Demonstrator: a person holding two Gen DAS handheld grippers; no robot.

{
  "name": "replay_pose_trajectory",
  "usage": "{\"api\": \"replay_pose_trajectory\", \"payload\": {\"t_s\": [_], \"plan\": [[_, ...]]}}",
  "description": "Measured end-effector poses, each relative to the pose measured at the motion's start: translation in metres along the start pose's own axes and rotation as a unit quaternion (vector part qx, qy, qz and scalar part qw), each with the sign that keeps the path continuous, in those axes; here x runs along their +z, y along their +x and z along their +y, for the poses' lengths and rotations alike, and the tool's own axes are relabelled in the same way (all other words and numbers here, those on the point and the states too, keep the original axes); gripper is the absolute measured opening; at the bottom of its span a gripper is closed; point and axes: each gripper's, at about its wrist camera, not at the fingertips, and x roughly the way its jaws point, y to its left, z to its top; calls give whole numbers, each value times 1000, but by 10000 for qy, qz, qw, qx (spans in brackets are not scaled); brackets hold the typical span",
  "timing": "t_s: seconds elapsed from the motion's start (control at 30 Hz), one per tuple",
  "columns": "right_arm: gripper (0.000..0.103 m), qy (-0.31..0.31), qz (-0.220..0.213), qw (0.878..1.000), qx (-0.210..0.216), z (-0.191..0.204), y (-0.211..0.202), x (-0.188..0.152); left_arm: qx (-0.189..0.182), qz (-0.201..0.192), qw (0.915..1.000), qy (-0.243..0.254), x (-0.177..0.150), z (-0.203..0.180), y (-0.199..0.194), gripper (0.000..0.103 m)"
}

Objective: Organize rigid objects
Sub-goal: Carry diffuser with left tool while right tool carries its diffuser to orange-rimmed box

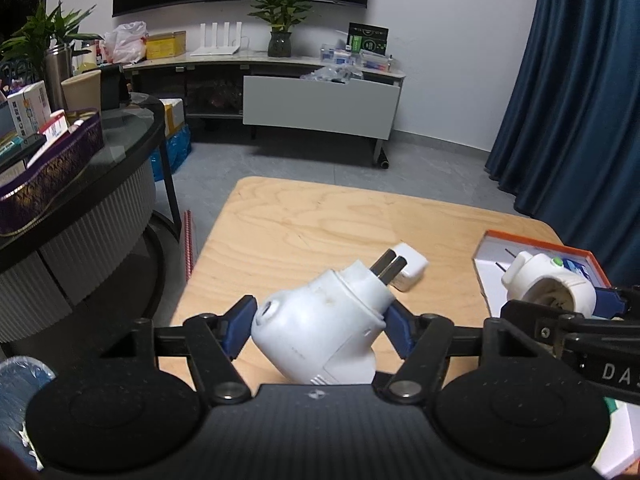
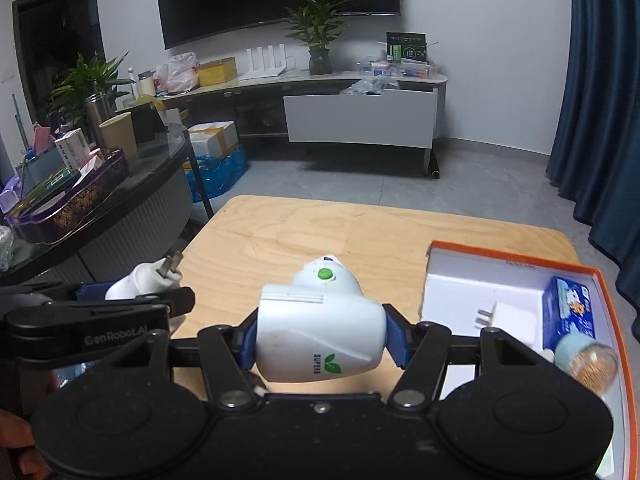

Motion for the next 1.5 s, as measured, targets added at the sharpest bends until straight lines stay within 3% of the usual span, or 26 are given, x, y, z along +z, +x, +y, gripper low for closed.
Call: {"api": "replay_pose_trajectory", "payload": {"t_s": [0.57, 1.5], "plan": [[73, 23, -92, 9999, 72, -1, -39, -21, 14, -112, 9999, -7, -14, -8, -26, 68], [73, 225, -16, 9997, 3, -18, -53, -39, -163, -18, 9998, 102, -28, -27, -35, 68]]}}
